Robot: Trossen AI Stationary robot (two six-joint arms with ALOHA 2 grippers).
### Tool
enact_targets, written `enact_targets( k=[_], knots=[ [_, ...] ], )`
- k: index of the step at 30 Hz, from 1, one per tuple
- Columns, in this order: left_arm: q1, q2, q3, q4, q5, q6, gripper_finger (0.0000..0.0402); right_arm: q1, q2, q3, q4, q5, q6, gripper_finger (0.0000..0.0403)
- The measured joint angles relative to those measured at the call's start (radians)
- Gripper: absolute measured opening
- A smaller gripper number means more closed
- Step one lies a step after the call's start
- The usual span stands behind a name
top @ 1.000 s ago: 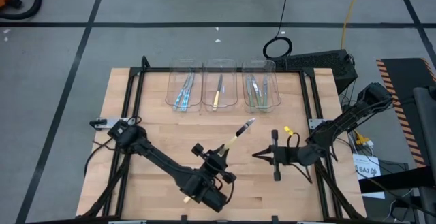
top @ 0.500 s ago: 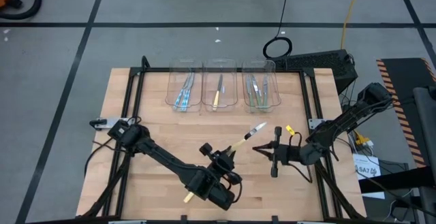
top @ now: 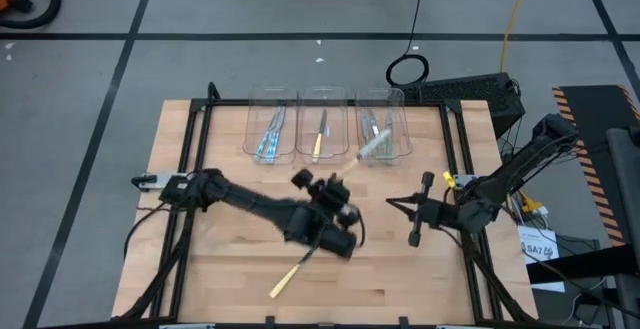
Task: Sort silverware by color (type)
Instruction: Put the yellow knife into the middle transparent bin
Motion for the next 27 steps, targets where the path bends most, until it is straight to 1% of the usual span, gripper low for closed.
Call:
enact_targets(
  k=[2, 4, 6, 8, 11, 15, 19, 23, 27],
  knots=[
    [0.045, 0.000, 0.006, -0.046, 0.019, -0.003, 0.0083, 0.002, -0.039, 0.000, -0.045, -0.001, 0.027, 0.0002],
    [0.096, 0.000, 0.005, -0.102, 0.060, -0.015, 0.0083, 0.001, -0.074, 0.000, -0.097, -0.001, 0.053, 0.0002],
    [0.153, 0.000, 0.005, -0.173, 0.109, -0.061, 0.0083, 0.001, -0.102, 0.000, -0.152, 0.000, 0.072, 0.0002],
    [0.215, -0.001, -0.002, -0.191, 0.140, -0.090, 0.0083, 0.001, -0.124, 0.000, -0.201, -0.001, 0.089, 0.0002],
    [0.299, 0.000, -0.008, -0.192, 0.197, -0.051, 0.0083, 0.001, -0.148, 0.000, -0.253, -0.001, 0.106, 0.0002],
    [0.406, -0.001, -0.008, -0.193, 0.320, 0.004, 0.0083, 0.001, -0.168, 0.000, -0.292, 0.000, 0.101, 0.0002],
    [0.501, 0.000, -0.008, -0.194, 0.378, 0.067, 0.0083, 0.001, -0.177, 0.000, -0.296, -0.003, 0.065, 0.0002],
    [0.555, -0.001, -0.008, -0.188, 0.471, 0.139, 0.0083, 0.001, -0.177, 0.000, -0.307, -0.004, 0.039, 0.0002],
    [0.593, 0.010, -0.008, -0.147, 0.532, 0.239, 0.0083, 0.001, -0.177, 0.000, -0.317, -0.003, 0.021, 0.0002]
  ],
)
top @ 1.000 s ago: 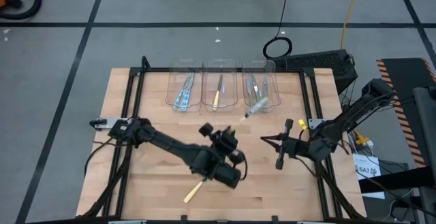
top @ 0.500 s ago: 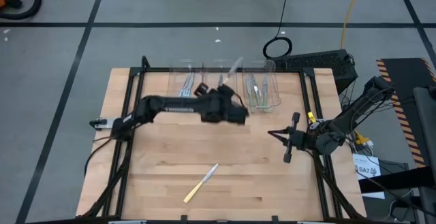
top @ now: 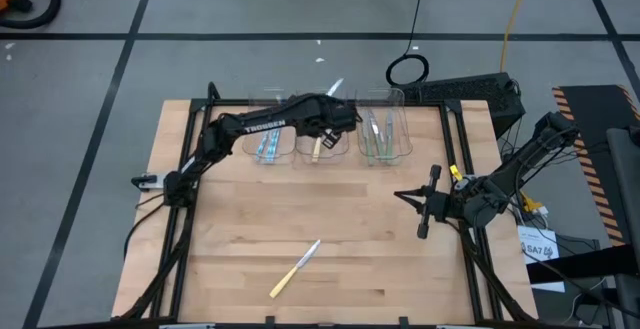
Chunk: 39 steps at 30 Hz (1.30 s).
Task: Sort silverware by color (type)
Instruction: Put the yellow knife into the middle transparent bin
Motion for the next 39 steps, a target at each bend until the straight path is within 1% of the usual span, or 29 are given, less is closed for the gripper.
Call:
enact_targets(
  k=[3, 9, 13, 15, 20, 25, 29, 39],
  knots=[
    [0.019, 0.018, -0.001, 0.008, 0.054, 0.042, 0.0083, 0.000, 0.000, 0.000, -0.010, 0.000, 0.009, 0.0002],
    [0.014, 0.037, -0.001, 0.014, 0.087, 0.048, 0.0083, 0.000, 0.001, 0.000, -0.098, -0.002, 0.114, 0.0002],
    [0.018, 0.051, -0.001, 0.011, 0.171, 0.044, 0.0083, 0.000, 0.000, 0.000, -0.134, -0.005, 0.173, 0.0002],
    [0.026, 0.057, -0.001, 0.004, 0.205, 0.046, 0.0083, 0.000, 0.001, 0.000, -0.135, -0.031, 0.179, 0.0002],
    [0.042, 0.067, -0.001, 0.002, 0.221, 0.066, 0.0083, 0.000, 0.000, 0.000, -0.136, -0.099, 0.176, 0.0002],
    [0.069, 0.078, -0.001, 0.006, 0.283, 0.072, 0.0083, 0.000, 0.000, 0.000, -0.136, -0.104, 0.176, 0.0002],
    [0.090, 0.077, -0.001, 0.008, 0.325, 0.044, 0.0083, 0.000, 0.000, 0.000, -0.136, -0.104, 0.176, 0.0002],
    [0.100, 0.096, -0.001, 0.020, 0.317, 0.033, 0.0083, 0.000, 0.000, 0.000, -0.135, -0.104, 0.173, 0.0002]
  ],
)
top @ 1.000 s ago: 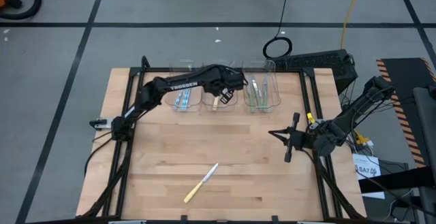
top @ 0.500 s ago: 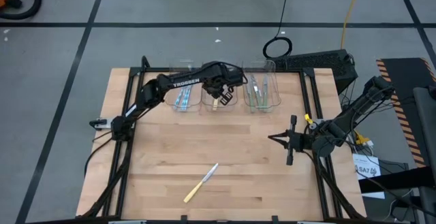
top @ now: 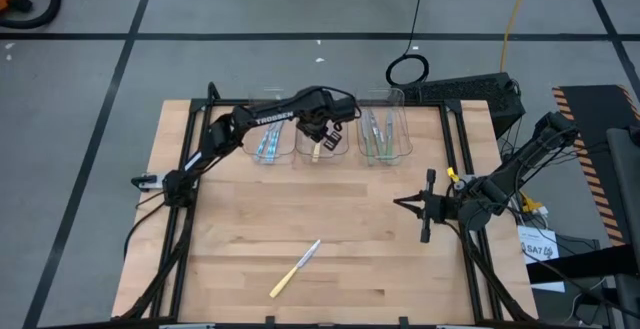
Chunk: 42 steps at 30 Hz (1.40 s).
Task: Sort silverware by color (type)
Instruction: Put the yellow knife into the middle transparent bin
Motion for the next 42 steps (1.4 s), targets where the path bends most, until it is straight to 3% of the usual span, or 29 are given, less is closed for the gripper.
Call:
enact_targets(
  k=[8, 16, 25, 32, 42],
  knots=[
    [-0.008, 0.020, 0.000, 0.044, -0.028, 0.035, 0.0084, 0.000, 0.000, 0.000, -0.001, 0.000, -0.014, 0.0002],
    [-0.023, 0.020, 0.000, 0.072, -0.083, 0.032, 0.0179, 0.000, 0.000, 0.000, 0.000, 0.000, -0.016, 0.0002],
    [-0.058, 0.012, 0.000, 0.061, -0.122, 0.094, 0.0196, 0.000, 0.000, 0.000, -0.001, 0.000, -0.016, 0.0002],
    [-0.235, -0.055, 0.001, 0.012, -0.296, 0.121, 0.0197, 0.000, 0.000, 0.000, -0.029, 0.000, -0.019, 0.0002],
    [-0.602, -0.069, 0.000, -0.066, -0.355, -0.051, 0.0197, 0.000, 0.000, 0.001, -0.045, -0.003, 0.050, 0.0002]
  ],
)
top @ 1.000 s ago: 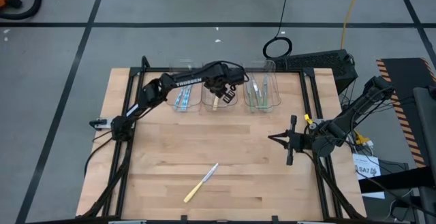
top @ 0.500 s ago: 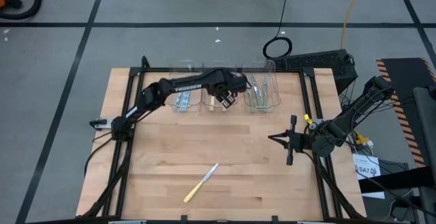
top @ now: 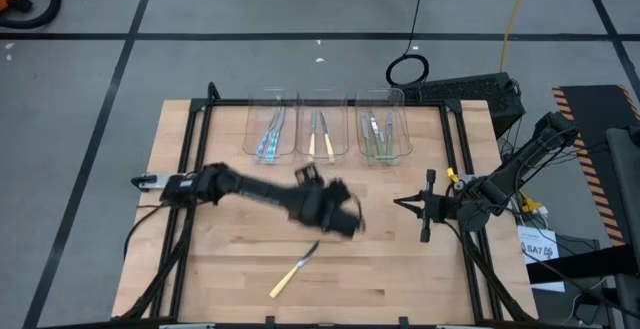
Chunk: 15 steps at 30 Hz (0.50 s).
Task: Sort silverware by color (type)
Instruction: Put the yellow knife into the middle transparent bin
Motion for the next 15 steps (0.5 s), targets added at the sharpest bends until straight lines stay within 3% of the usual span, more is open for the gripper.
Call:
enact_targets(
  k=[5, 15],
  knots=[
    [-0.157, 0.000, 0.000, -0.001, -0.009, -0.109, 0.0197, 0.000, 0.000, 0.000, 0.000, -0.008, 0.050, 0.0002],
    [-0.373, 0.000, -0.007, 0.000, -0.007, -0.400, 0.0197, 0.000, 0.002, 0.000, 0.001, -0.163, 0.155, 0.0002]
  ],
)
